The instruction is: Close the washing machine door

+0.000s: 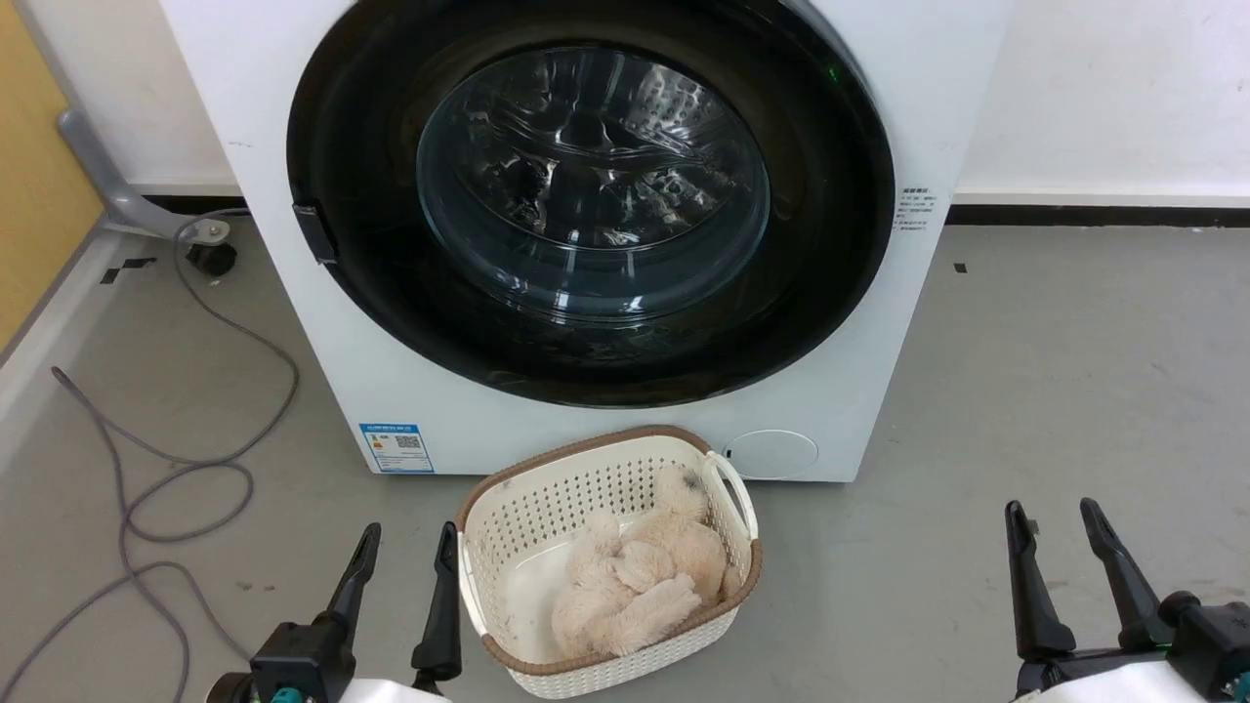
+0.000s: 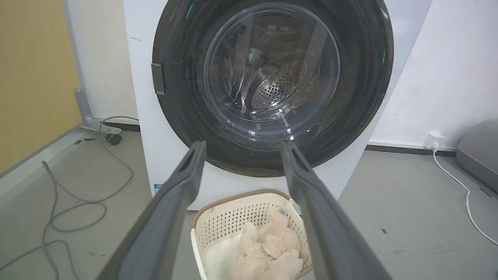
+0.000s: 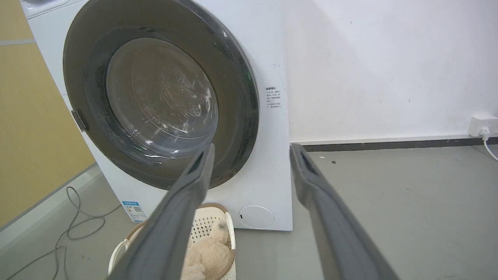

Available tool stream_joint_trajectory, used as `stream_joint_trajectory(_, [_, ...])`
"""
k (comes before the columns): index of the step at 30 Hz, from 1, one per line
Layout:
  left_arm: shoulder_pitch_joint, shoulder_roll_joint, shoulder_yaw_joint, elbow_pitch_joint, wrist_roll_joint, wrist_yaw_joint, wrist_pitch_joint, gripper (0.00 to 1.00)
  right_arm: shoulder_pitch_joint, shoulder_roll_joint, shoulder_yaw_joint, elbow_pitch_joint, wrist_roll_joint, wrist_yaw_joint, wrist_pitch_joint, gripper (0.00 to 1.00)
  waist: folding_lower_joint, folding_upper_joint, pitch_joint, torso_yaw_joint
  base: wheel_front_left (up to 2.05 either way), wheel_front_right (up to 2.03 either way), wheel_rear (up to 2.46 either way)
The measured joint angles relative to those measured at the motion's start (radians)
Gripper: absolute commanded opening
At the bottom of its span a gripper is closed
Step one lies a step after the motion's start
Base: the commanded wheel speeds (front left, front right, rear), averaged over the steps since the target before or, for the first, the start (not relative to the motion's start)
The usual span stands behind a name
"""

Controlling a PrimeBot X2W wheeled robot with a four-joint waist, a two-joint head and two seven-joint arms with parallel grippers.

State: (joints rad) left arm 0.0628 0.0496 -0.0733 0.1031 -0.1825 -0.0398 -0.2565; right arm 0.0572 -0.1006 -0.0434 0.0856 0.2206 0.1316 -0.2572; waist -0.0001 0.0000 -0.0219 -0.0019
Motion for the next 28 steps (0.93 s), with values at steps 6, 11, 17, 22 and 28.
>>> stream_joint_trajectory(6, [0.000, 0.000, 0.003, -0.009, 0.005, 0.005, 0.000, 1.00, 0.013, 0.004, 0.005, -0.001, -0.001, 0.000, 0.000, 1.00, 0.0000, 0.0000, 0.002, 0.005, 0.00, 0.00, 0.00])
stream_joint_trajectory(11, [0.000, 0.000, 0.003, -0.011, 0.005, 0.010, 0.000, 1.00, 0.015, 0.004, 0.008, -0.001, -0.001, 0.000, 0.000, 1.00, 0.0001, 0.0000, 0.005, 0.006, 0.00, 0.00, 0.00])
stream_joint_trajectory(17, [0.000, 0.000, 0.001, -0.011, 0.004, 0.010, 0.001, 0.00, 0.015, 0.004, 0.010, 0.000, -0.001, 0.000, 0.001, 0.00, 0.0001, 0.0000, 0.006, 0.006, 0.00, 0.00, 0.00])
stream_joint_trajectory(22, [0.000, 0.000, 0.001, -0.011, 0.005, 0.010, 0.005, 0.00, 0.015, 0.004, 0.010, 0.000, -0.002, 0.000, 0.005, 0.00, 0.0001, 0.0000, 0.006, 0.006, 0.00, 0.00, 0.00])
stream_joint_trajectory(28, [0.000, 0.000, 0.003, -0.013, 0.008, 0.011, 0.017, 0.00, 0.015, 0.004, 0.012, -0.001, -0.010, 0.000, 0.018, 0.00, 0.0001, 0.0000, 0.007, 0.006, 0.00, 0.00, 0.00])
